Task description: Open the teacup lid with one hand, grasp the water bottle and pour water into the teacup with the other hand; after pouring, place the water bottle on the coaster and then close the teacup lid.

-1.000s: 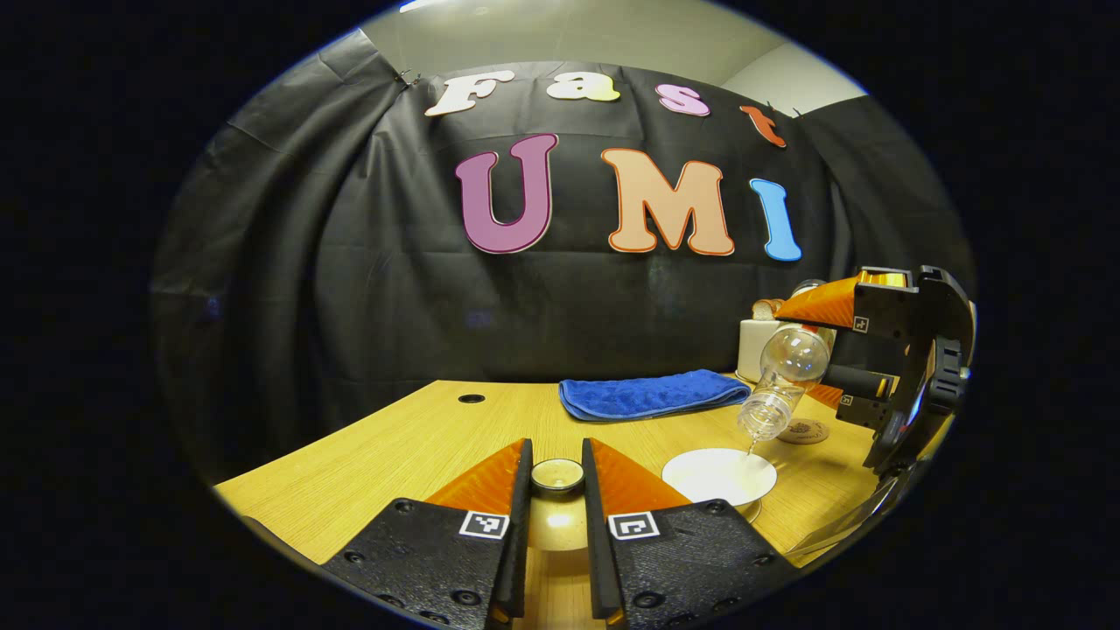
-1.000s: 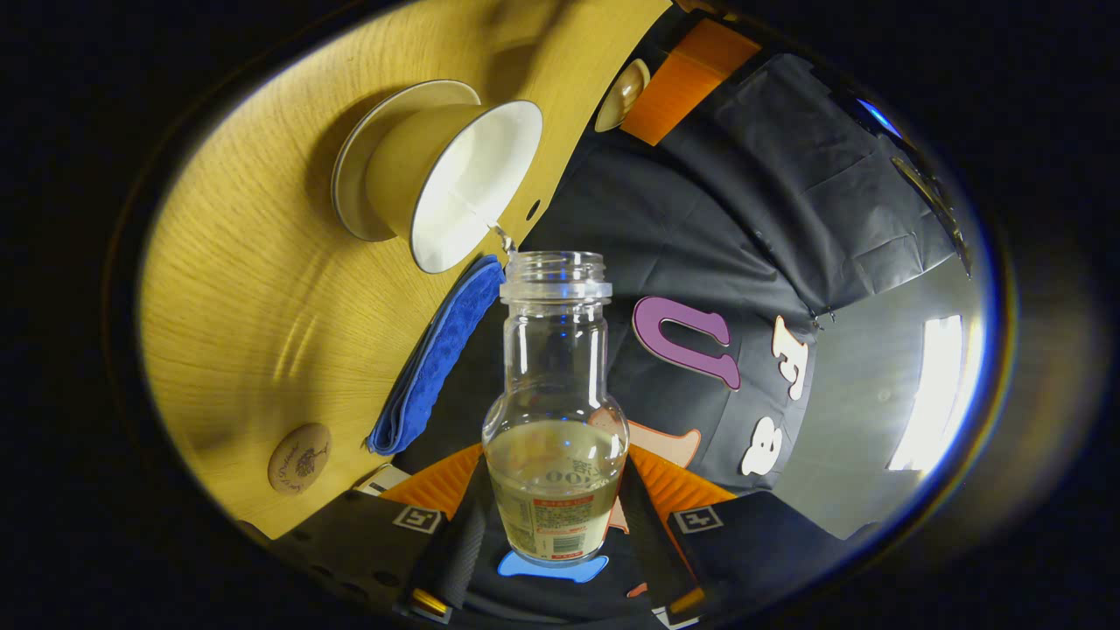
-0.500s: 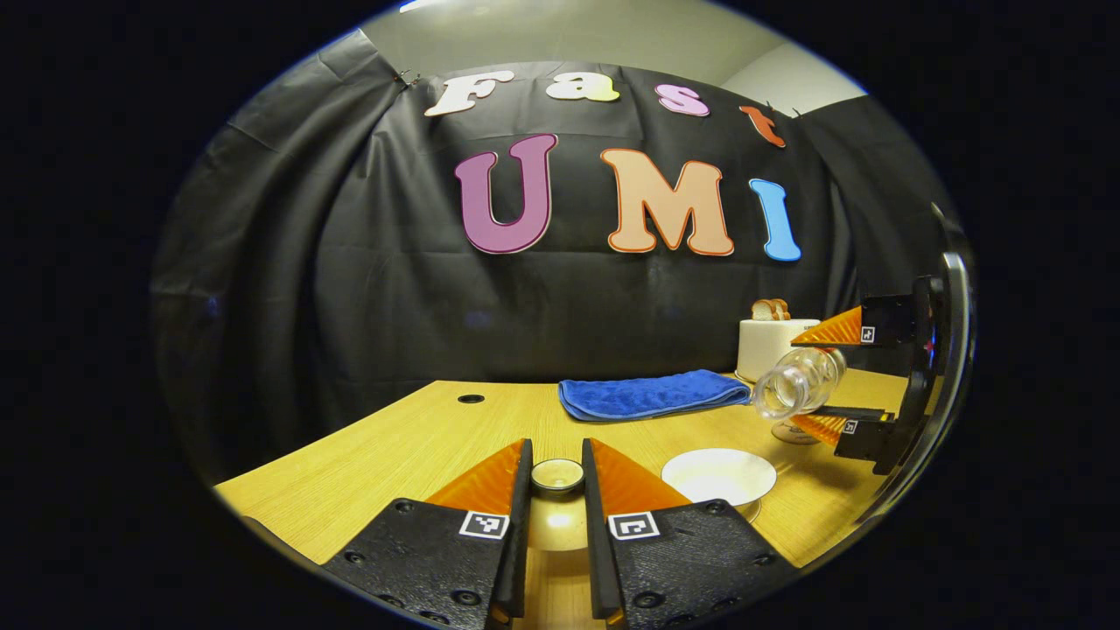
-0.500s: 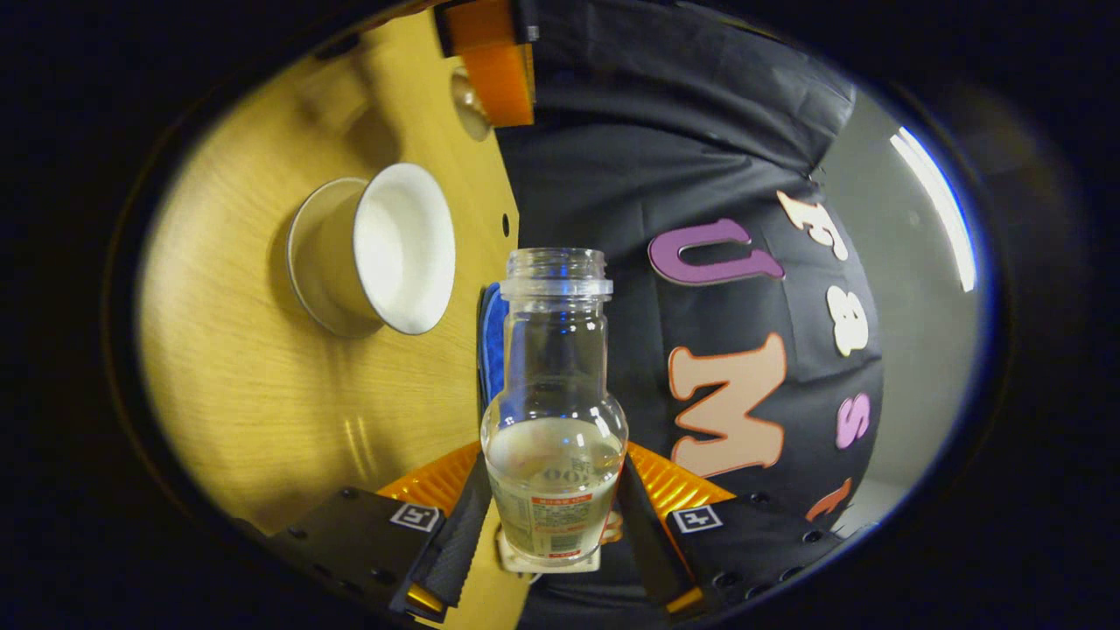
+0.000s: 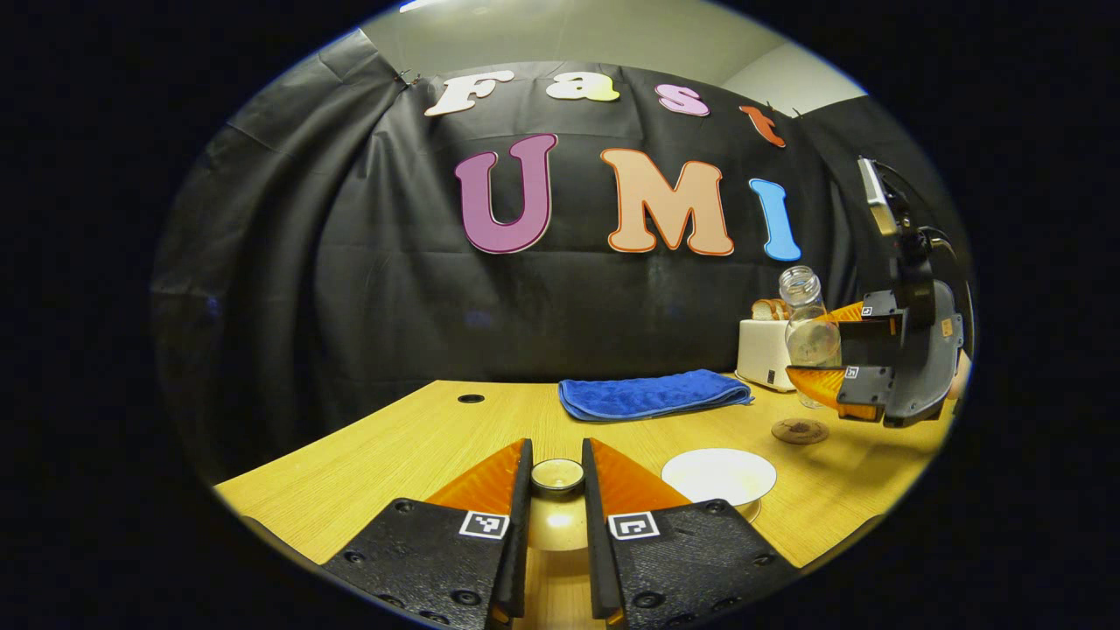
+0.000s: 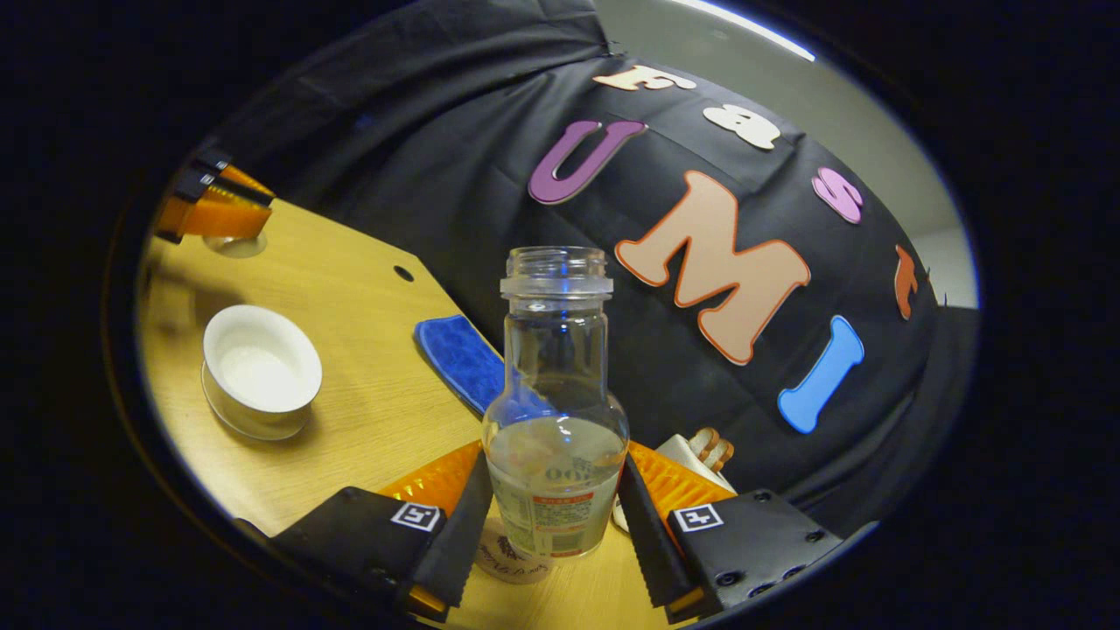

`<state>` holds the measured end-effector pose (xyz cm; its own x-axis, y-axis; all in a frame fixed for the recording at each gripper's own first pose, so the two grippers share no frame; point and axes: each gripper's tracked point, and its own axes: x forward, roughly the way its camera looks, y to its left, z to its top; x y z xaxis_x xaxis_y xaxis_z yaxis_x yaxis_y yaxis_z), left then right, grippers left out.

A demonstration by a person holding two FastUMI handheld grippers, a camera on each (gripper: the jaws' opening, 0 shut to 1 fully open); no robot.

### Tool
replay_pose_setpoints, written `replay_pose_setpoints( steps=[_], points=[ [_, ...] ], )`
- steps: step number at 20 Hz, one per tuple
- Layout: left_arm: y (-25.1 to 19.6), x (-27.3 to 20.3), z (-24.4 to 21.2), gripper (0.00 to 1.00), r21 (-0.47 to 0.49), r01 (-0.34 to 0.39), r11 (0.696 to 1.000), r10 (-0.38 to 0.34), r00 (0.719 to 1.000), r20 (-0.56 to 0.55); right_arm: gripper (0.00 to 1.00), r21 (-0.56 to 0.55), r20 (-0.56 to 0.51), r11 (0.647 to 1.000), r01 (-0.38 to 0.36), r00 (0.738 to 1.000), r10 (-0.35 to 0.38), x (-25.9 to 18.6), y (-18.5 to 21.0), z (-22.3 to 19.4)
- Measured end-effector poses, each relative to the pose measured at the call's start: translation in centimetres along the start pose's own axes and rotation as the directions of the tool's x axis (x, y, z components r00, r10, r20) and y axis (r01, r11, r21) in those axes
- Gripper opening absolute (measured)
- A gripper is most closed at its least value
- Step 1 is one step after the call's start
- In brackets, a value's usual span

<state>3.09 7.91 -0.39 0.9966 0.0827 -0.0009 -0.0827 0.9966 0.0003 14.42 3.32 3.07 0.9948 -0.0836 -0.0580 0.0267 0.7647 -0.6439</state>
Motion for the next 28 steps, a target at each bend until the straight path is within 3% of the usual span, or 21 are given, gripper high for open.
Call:
replay_pose_setpoints(
  steps=[3,6,12,13,15,28],
  points=[
    [0.1,0.0,0.0,0.27,0.000,0.000,1.000,0.000,1.000,0.000,0.79,0.184,-0.037,0.983,0.001,0.999,0.006,0.7,-1.0,-1.7],
    [0.1,0.0,-0.1,0.27,0.000,0.000,1.000,0.000,1.000,0.000,0.81,0.359,-0.061,0.933,-0.016,0.997,0.041,1.4,-1.3,-3.5],
    [0.1,0.0,0.0,0.27,0.000,0.000,1.000,0.000,1.000,0.001,0.79,0.538,-0.097,0.843,-0.026,0.991,0.093,2.0,-1.7,-6.3],
    [0.0,0.0,0.0,0.27,0.000,0.000,1.000,0.000,1.000,0.000,0.83,0.558,-0.096,0.830,-0.025,0.991,0.094,2.2,-1.8,-6.4],
    [0.0,0.0,0.0,0.27,0.000,0.001,1.000,-0.001,1.000,0.000,0.81,0.579,-0.105,0.815,-0.022,0.989,0.102,2.4,-1.8,-7.1],
    [0.1,0.0,-0.1,0.27,0.000,0.001,1.000,-0.001,1.000,0.001,0.82,0.597,-0.121,0.802,-0.015,0.987,0.108,2.3,-1.6,-8.5]
  ],
)
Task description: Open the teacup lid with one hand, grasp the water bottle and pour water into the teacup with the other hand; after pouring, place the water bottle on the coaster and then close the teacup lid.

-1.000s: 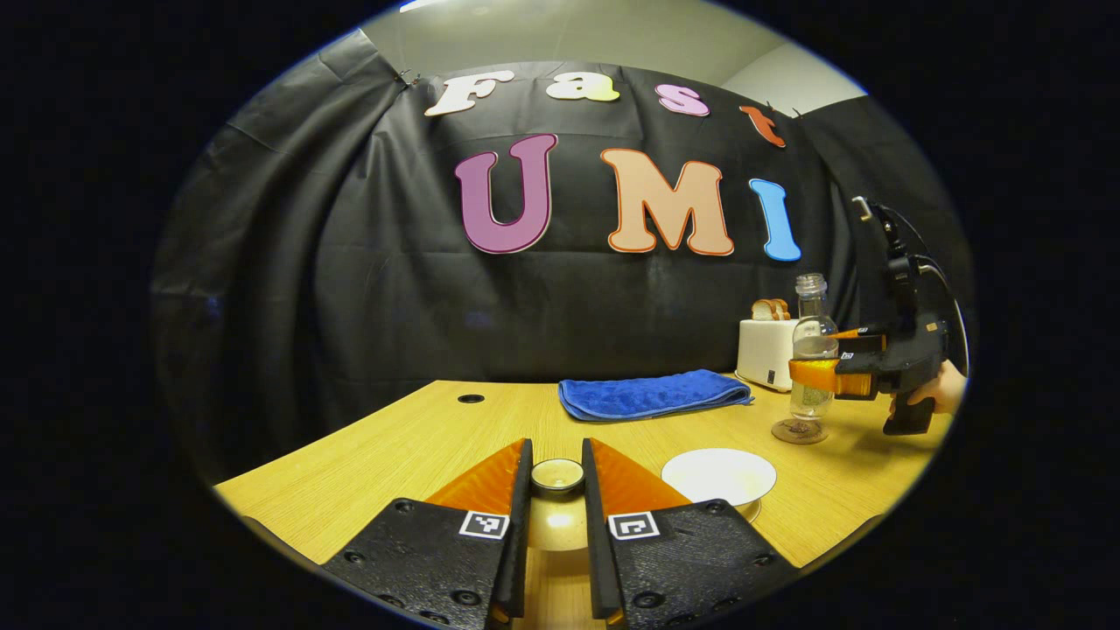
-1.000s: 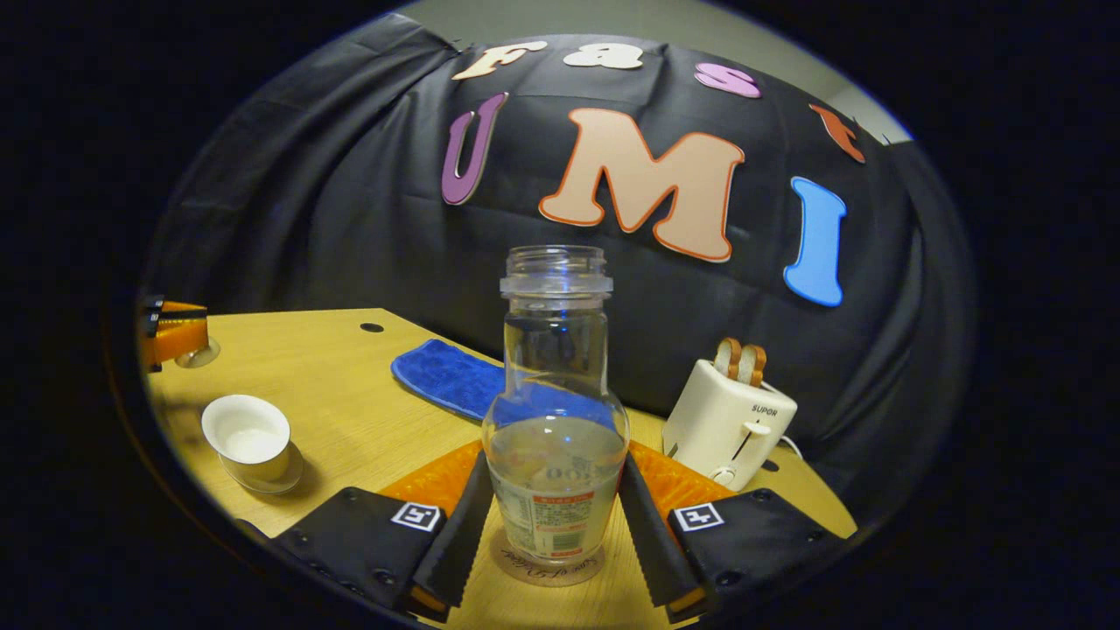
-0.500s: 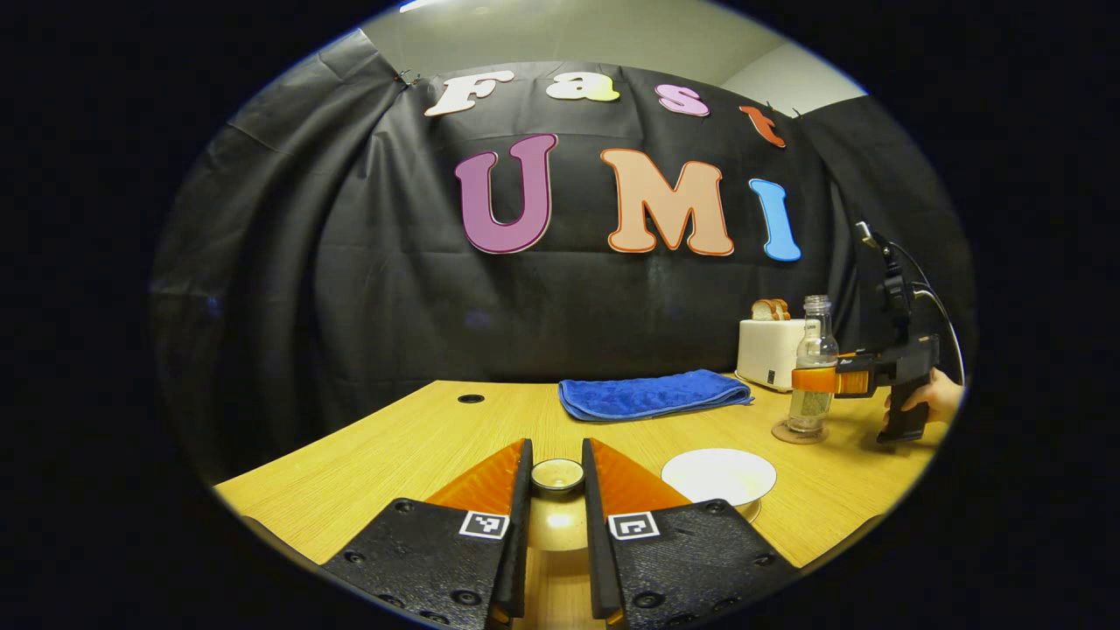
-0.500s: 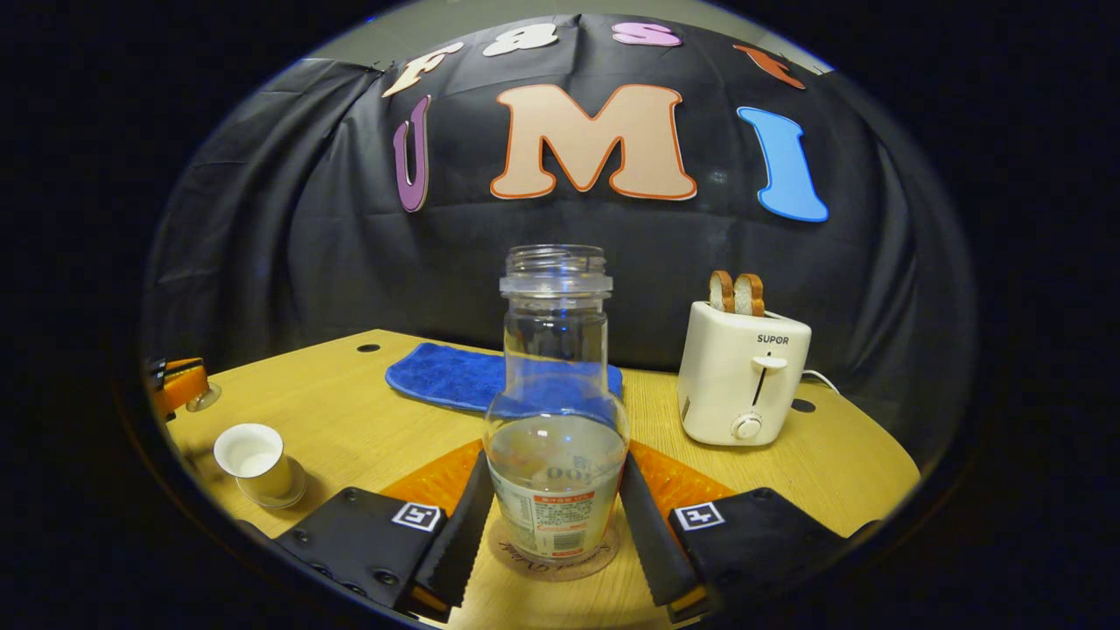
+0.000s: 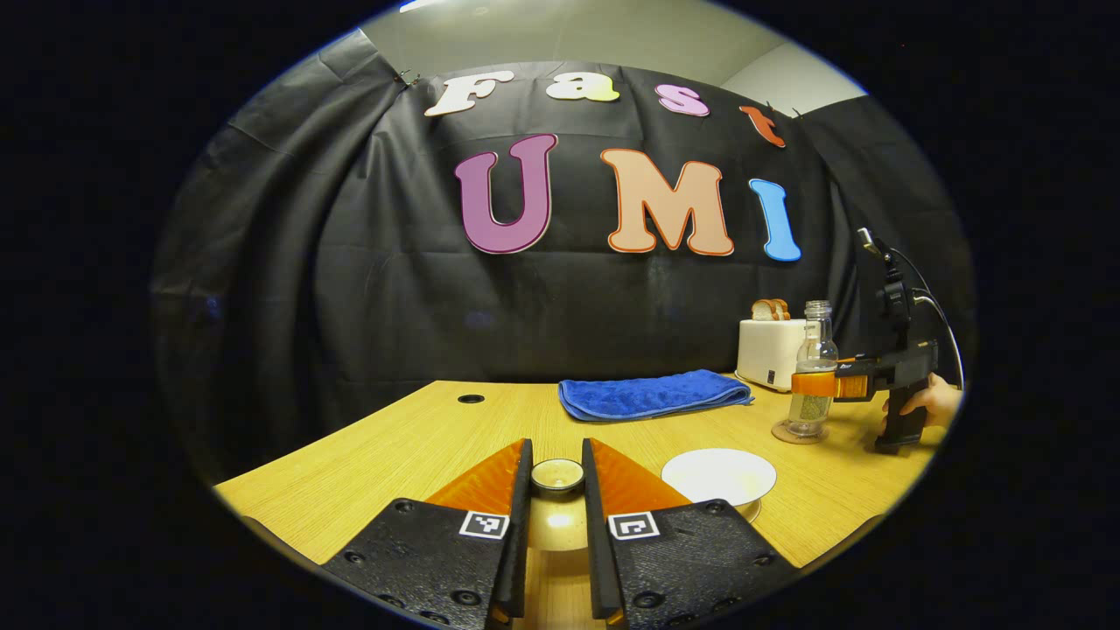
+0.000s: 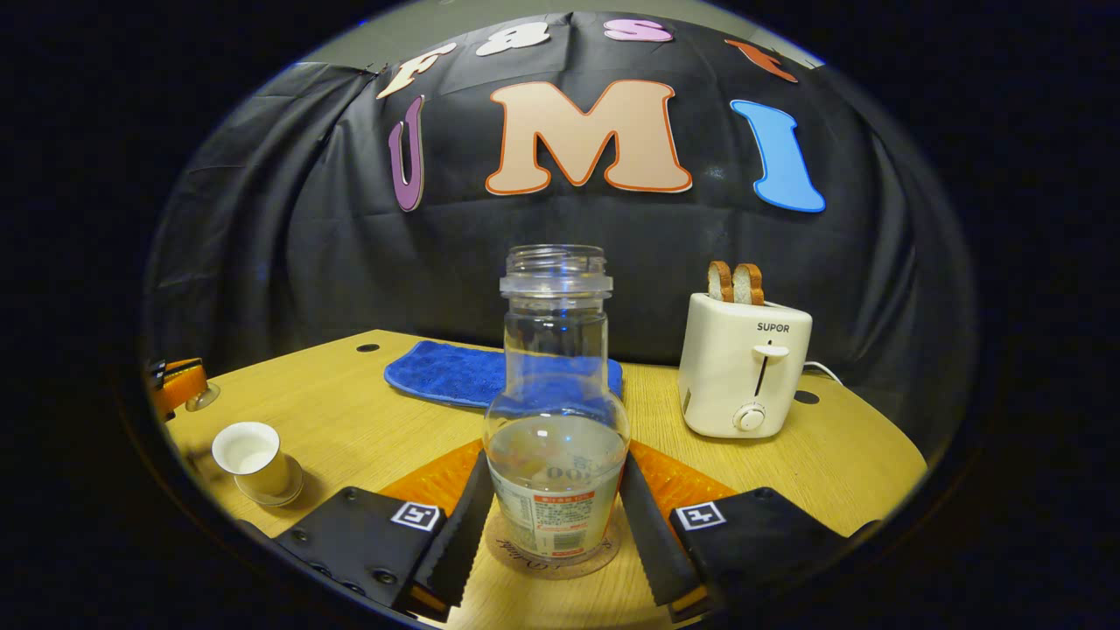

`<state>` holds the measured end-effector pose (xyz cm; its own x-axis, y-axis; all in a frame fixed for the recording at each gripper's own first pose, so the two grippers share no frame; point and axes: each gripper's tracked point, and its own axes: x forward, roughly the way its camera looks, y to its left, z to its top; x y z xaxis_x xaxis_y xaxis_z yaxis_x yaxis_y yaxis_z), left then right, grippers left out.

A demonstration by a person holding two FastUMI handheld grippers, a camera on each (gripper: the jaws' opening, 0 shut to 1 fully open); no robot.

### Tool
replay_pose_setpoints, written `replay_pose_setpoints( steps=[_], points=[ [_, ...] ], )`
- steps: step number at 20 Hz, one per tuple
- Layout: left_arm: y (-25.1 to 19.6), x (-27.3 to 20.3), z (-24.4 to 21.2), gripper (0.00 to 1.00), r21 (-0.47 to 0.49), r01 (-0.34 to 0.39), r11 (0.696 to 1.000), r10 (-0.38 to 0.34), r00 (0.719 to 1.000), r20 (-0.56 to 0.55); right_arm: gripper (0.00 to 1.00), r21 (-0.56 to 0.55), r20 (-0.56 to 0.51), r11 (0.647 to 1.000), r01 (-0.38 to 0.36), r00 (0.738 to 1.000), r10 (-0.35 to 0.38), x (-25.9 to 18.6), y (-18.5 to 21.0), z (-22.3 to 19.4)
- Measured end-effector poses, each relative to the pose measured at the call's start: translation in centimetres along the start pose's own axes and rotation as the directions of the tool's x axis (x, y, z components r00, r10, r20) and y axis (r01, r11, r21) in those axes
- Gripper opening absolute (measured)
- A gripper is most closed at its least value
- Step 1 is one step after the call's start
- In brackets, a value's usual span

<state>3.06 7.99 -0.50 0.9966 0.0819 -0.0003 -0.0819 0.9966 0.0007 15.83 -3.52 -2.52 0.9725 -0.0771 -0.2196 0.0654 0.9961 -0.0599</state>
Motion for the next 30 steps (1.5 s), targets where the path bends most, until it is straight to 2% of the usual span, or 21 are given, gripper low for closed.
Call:
replay_pose_setpoints(
  steps=[10,15,17,19,20,21,22,24,25,26,30],
  points=[
    [0.0,0.1,0.1,0.27,0.000,0.000,1.000,0.000,1.000,0.000,0.82,0.036,0.000,0.999,-0.010,1.000,0.010,-0.7,-0.4,-0.6],
    [0.0,0.1,0.0,0.27,0.000,0.000,1.000,0.000,1.000,0.000,0.88,0.027,0.010,1.000,0.002,1.000,-0.002,-1.7,-0.6,-0.7],
    [-0.1,0.1,0.1,0.27,0.000,0.005,1.000,-0.005,1.000,0.000,0.84,0.033,0.018,0.999,-0.001,1.000,0.000,-2.3,-0.5,-0.8],
    [-0.3,0.2,0.0,0.27,0.001,0.014,1.000,-0.014,1.000,0.001,0.88,0.021,0.030,1.000,0.008,1.000,-0.008,-2.9,-0.8,-0.8],
    [-0.3,0.2,0.0,0.27,0.000,0.014,1.000,-0.014,1.000,0.000,0.84,0.021,0.032,1.000,0.004,0.999,-0.005,-3.2,-0.7,-1.0],
    [-0.3,0.1,0.1,0.27,0.001,0.015,1.000,-0.015,1.000,0.000,0.91,0.032,0.034,0.999,-0.007,0.999,0.006,-3.5,-0.4,-1.1],
    [-0.3,0.1,0.1,0.28,0.000,0.020,1.000,-0.020,1.000,0.001,0.88,0.046,0.038,0.999,-0.014,0.999,0.012,-3.8,-0.3,-1.2],
    [-0.9,0.2,0.0,0.27,0.000,0.046,0.999,-0.046,0.999,0.003,0.91,0.068,0.045,0.997,-0.024,0.999,0.021,-4.8,-0.3,-1.1],
    [-1.2,0.4,0.0,0.27,0.000,0.056,0.998,-0.056,0.998,0.003,0.84,0.072,0.055,0.997,-0.029,0.998,0.025,-5.2,-0.1,-1.0],
    [-1.3,0.5,0.0,0.27,-0.001,0.064,0.998,-0.064,0.998,0.003,0.88,0.065,0.065,0.997,-0.031,0.998,0.027,-5.9,-0.1,-0.9],
    [-3.0,1.4,0.0,0.27,-0.004,0.120,0.993,-0.120,0.993,0.000,0.84,0.026,0.137,0.999,-0.039,0.990,0.035,-8.9,0.6,-0.2]
  ],
)
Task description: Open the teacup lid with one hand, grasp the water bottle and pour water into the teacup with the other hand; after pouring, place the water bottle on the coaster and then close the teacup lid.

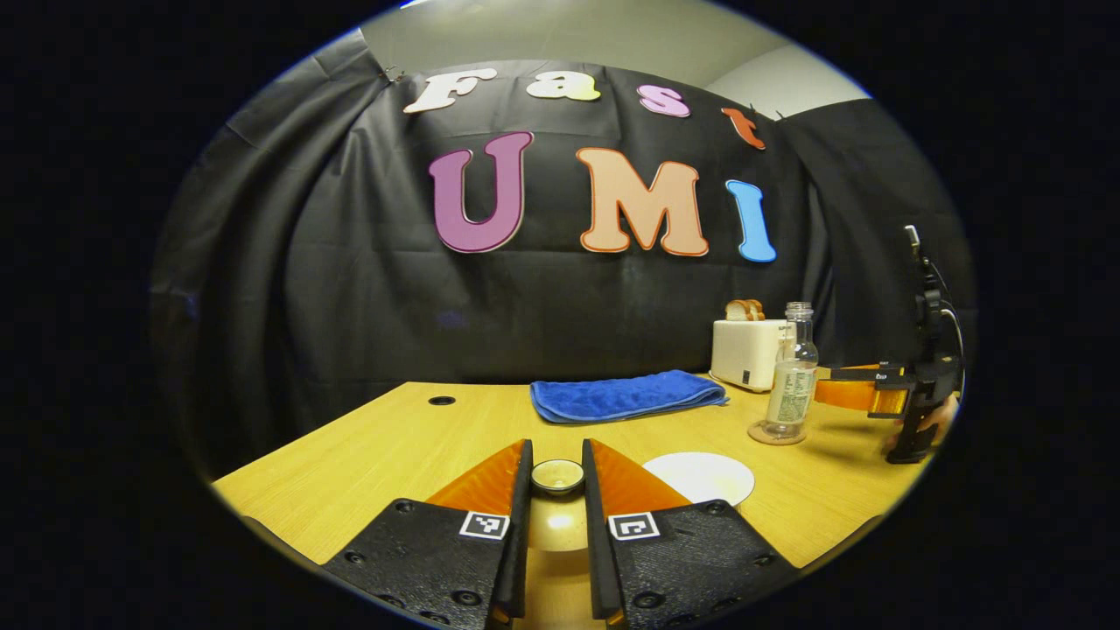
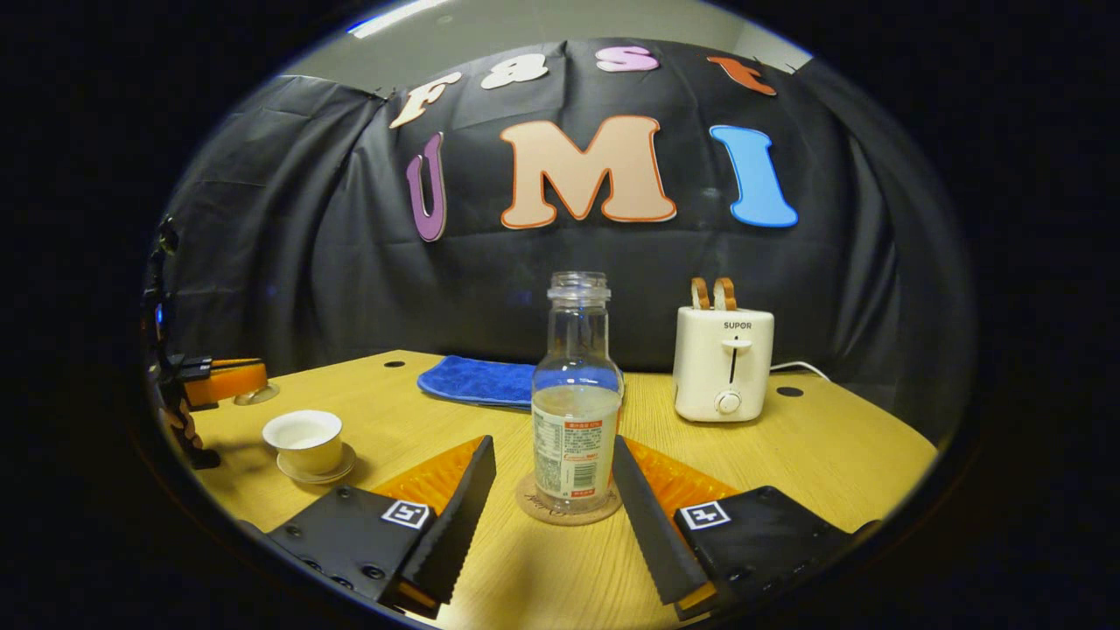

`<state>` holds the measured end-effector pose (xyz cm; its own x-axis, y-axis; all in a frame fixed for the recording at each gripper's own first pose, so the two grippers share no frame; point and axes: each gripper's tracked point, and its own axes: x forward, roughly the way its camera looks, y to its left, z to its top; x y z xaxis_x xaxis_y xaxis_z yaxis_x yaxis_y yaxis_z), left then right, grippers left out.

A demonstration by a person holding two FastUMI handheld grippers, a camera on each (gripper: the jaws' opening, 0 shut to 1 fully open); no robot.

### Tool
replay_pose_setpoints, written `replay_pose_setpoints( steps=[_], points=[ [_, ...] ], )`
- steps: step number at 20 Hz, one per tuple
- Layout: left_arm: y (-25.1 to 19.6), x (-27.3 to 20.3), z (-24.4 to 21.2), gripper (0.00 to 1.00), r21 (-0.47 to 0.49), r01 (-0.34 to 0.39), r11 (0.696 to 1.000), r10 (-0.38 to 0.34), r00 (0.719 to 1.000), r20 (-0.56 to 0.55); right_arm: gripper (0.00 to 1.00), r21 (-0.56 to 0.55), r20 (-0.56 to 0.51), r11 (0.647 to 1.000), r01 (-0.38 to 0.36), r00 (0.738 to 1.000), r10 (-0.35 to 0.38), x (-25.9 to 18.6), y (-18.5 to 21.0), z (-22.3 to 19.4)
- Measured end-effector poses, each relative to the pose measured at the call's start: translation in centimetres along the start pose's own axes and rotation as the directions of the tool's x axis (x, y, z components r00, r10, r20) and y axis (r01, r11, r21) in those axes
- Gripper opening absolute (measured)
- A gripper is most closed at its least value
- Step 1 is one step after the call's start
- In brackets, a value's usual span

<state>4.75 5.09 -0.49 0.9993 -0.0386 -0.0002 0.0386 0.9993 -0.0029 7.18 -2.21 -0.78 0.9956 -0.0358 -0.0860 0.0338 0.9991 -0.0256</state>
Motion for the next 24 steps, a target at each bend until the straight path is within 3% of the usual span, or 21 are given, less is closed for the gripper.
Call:
replay_pose_setpoints(
  steps=[1,2,3,4,6,8,11,12,13,16,17,19,24],
  points=[
    [-0.5,0.3,0.1,0.27,0.001,0.017,1.000,-0.017,1.000,0.000,0.84,0.007,0.016,1.000,-0.005,1.000,0.005,-0.3,0.0,0.2],
    [-0.9,0.7,-0.1,0.27,0.000,0.030,1.000,-0.030,1.000,-0.003,0.91,0.014,0.026,1.000,-0.014,1.000,0.014,-1.0,0.1,0.3],
    [-1.3,1.0,-0.1,0.27,0.001,0.041,0.999,-0.041,0.999,-0.005,0.87,0.015,0.043,1.000,-0.017,0.999,0.017,-1.5,0.2,0.5],
    [-1.6,1.3,0.0,0.27,0.001,0.055,0.998,-0.055,0.998,-0.005,0.91,0.014,0.056,1.000,-0.019,0.998,0.018,-2.1,0.2,0.8],
    [-3.0,1.8,0.0,0.27,0.001,0.099,0.995,-0.099,0.995,-0.004,0.84,0.016,0.074,1.000,-0.018,0.997,0.017,-2.9,0.0,1.1],
    [-4.3,2.4,0.0,0.27,-0.002,0.150,0.989,-0.150,0.989,-0.001,0.87,0.014,0.077,1.000,-0.024,0.997,0.022,-3.5,-0.1,1.0],
    [-6.1,2.6,-0.1,0.27,0.012,0.221,0.975,-0.221,0.975,-0.013,0.84,0.015,0.075,1.000,-0.021,0.997,0.020,-4.2,-0.5,1.0],
    [-6.2,2.7,-0.2,0.27,0.015,0.232,0.973,-0.232,0.973,-0.016,0.91,0.016,0.075,1.000,-0.018,0.997,0.017,-4.5,-0.6,1.0],
    [-6.4,2.6,0.0,0.27,0.015,0.246,0.969,-0.246,0.969,-0.013,0.91,0.016,0.075,1.000,-0.013,0.997,0.012,-4.6,-0.8,1.1],
    [-7.8,2.3,-0.1,0.27,0.022,0.304,0.952,-0.304,0.953,-0.014,0.84,0.017,0.074,1.000,-0.006,0.997,0.005,-4.9,-1.0,1.1],
    [-8.2,2.3,-0.3,0.27,0.031,0.322,0.946,-0.321,0.947,-0.030,0.90,0.018,0.074,1.000,-0.011,0.997,0.010,-4.9,-0.9,1.1],
    [-9.3,2.5,-1.2,0.27,0.055,0.364,0.930,-0.359,0.930,-0.084,0.87,0.018,0.074,1.000,-0.013,0.997,0.011,-4.9,-1.1,1.1],
    [-9.8,2.5,-2.0,0.27,0.098,0.390,0.916,-0.373,0.915,-0.154,0.90,0.018,0.074,1.000,-0.014,0.997,0.013,-4.8,-1.3,1.1]
  ],
)
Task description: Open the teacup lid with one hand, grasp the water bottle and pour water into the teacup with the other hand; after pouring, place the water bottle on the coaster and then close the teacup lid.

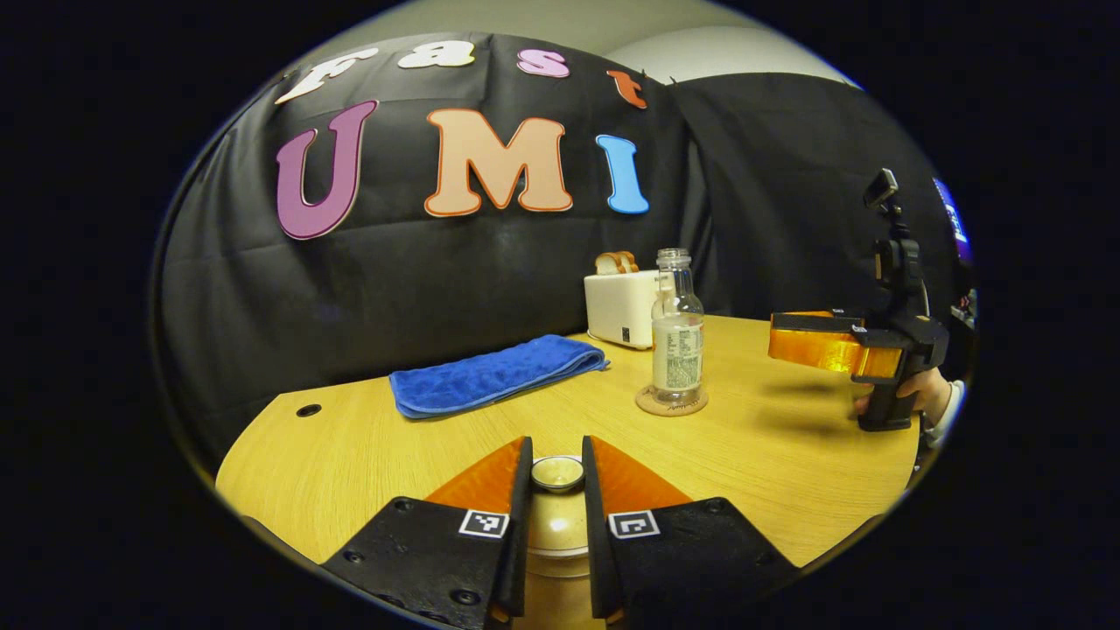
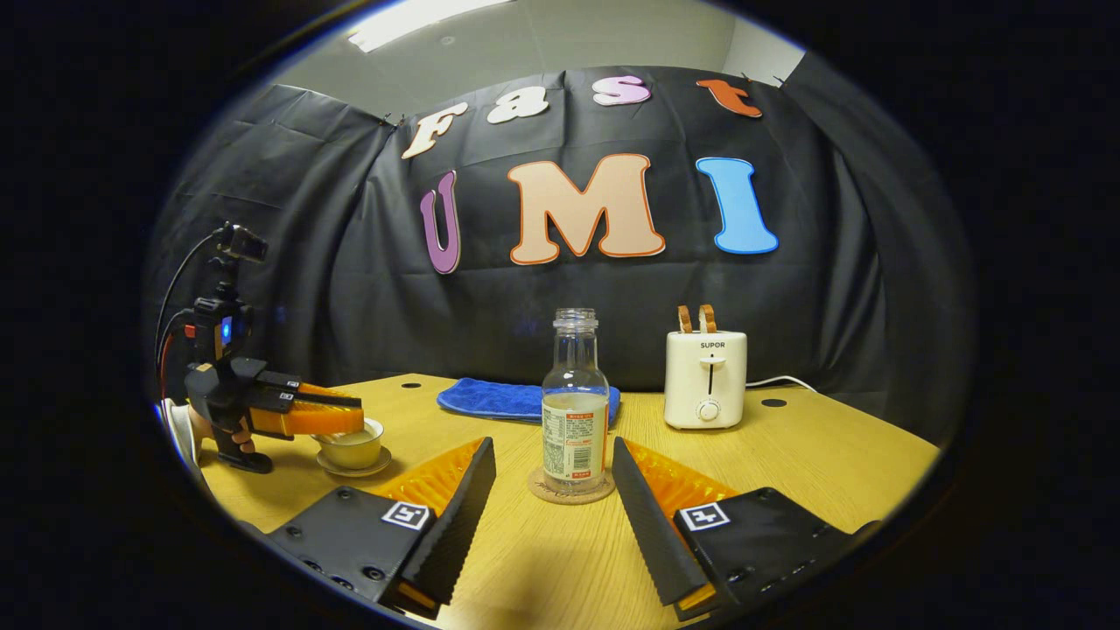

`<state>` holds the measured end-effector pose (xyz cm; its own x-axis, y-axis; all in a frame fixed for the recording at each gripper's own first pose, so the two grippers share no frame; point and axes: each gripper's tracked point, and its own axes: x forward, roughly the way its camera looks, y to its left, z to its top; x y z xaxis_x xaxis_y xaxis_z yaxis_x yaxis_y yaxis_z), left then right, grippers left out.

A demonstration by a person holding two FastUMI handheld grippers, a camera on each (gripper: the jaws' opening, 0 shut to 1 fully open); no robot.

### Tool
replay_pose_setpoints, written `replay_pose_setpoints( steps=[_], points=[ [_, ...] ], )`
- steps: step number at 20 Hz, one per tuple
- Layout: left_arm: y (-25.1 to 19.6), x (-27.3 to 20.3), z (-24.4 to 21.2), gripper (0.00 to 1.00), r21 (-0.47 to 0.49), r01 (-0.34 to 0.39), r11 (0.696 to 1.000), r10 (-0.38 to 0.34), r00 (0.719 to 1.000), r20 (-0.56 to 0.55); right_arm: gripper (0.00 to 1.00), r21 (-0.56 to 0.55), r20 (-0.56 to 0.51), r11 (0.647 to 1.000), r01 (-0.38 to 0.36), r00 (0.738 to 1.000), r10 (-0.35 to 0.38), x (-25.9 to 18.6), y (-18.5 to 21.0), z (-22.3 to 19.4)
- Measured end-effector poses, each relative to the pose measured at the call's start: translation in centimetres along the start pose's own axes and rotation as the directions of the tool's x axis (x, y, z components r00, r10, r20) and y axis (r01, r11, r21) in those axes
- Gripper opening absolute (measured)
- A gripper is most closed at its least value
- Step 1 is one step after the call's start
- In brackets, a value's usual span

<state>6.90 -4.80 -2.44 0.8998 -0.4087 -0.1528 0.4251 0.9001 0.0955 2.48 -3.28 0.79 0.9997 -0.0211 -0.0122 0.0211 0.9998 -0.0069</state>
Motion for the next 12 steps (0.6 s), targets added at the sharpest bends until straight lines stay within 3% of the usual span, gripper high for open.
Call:
replay_pose_setpoints(
  steps=[1,3,7,12],
  points=[
    [0.0,0.0,0.2,0.27,-0.002,-0.002,1.000,0.002,1.000,0.004,0.87,0.000,0.000,1.000,0.000,1.000,0.000,0.0,0.0,0.0],
    [0.3,0.0,0.0,0.27,-0.008,-0.011,1.000,0.011,1.000,0.001,0.90,0.000,0.000,1.000,0.000,1.000,0.000,0.0,0.0,0.1],
    [0.3,-0.2,0.2,0.35,-0.003,-0.025,1.000,0.025,1.000,0.012,0.87,0.000,0.000,1.000,-0.001,1.000,0.001,0.1,-0.1,0.1],
    [1.0,-1.1,0.6,0.77,-0.023,-0.071,0.997,0.072,0.996,0.047,0.87,-0.001,-0.001,1.000,0.002,1.000,-0.002,0.0,-0.2,0.1]
  ],
)
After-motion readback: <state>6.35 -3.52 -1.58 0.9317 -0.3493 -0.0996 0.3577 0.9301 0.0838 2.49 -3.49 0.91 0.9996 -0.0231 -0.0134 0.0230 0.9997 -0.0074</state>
